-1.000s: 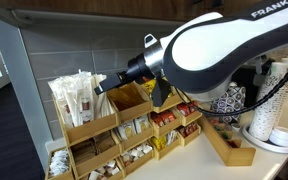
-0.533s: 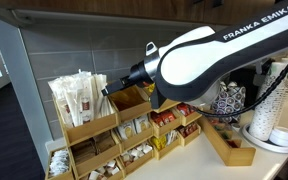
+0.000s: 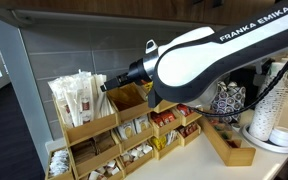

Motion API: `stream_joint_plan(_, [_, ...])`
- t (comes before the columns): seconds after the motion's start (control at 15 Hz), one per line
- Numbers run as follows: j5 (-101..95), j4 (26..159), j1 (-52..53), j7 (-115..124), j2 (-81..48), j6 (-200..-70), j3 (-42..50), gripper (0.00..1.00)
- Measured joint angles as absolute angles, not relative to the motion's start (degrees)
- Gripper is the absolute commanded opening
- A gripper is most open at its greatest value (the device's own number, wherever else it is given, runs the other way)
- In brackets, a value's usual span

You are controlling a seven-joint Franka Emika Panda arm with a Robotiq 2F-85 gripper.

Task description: Put one white straw on the counter.

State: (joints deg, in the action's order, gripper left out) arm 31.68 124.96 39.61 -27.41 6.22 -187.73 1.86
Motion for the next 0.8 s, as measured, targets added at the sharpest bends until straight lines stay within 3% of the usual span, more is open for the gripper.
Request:
stream_joint_plan(0.33, [31.7, 123.3, 40.4, -27.4, 5.5, -188.4, 1.8, 0.72])
stream_joint_plan(0.4, [31.7, 123.1, 40.6, -27.4, 5.1, -188.7, 1.8, 0.66])
stream_joint_plan(0.53, [31.7, 122.7, 40.7, -27.4, 4.4, -189.3, 1.8, 0.43])
stream_joint_plan(0.8, [31.7, 122.2, 40.7, -27.4, 3.3, -189.9, 1.8, 0.08])
